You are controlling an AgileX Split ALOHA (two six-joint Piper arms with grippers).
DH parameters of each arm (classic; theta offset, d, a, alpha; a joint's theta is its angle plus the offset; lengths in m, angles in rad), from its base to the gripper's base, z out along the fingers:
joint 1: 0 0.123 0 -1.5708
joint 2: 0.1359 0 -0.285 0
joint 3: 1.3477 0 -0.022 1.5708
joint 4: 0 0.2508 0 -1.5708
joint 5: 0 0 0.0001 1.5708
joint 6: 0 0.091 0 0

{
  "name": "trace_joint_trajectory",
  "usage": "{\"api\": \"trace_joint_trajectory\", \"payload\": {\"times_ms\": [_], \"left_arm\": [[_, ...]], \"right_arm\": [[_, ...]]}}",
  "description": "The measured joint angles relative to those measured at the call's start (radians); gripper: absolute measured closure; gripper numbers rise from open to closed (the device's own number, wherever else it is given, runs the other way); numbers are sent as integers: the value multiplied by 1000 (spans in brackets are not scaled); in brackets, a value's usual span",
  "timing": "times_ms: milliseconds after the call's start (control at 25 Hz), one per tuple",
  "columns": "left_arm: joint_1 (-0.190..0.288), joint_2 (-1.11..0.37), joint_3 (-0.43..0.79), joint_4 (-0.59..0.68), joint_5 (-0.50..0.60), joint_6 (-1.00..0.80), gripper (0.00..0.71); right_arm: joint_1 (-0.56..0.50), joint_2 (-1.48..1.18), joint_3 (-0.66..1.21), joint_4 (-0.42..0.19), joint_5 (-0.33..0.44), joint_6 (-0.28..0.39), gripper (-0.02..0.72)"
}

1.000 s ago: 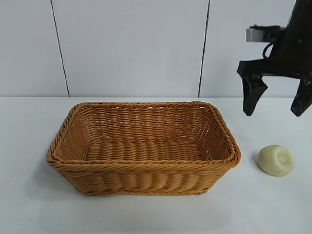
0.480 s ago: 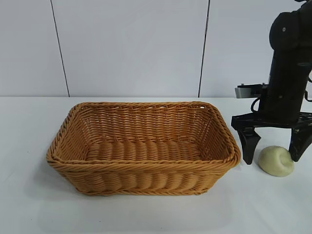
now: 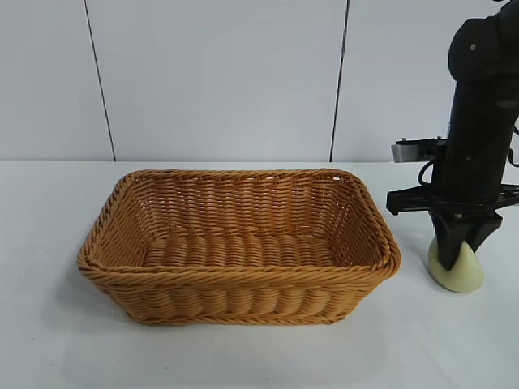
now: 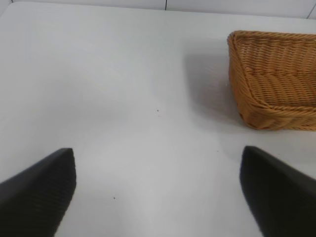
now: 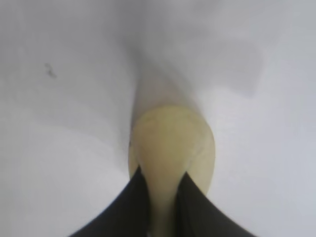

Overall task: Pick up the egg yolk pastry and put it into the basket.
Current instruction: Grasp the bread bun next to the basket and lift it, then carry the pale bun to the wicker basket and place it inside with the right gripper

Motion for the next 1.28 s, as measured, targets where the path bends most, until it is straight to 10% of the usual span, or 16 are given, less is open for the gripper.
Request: {"api": "trace_joint_trajectory", "payload": {"times_ms": [480, 720, 1280], "left_arm": [[0, 0, 0, 0, 0, 0, 16], [0, 0, 0, 0, 0, 0, 16], [0, 0, 0, 0, 0, 0, 16]], "right_arm": [[0, -179, -238, 9, 165, 0, 683], [15, -186, -298, 112, 217, -13, 683], [371, -178, -300, 147, 82, -22, 689]]}}
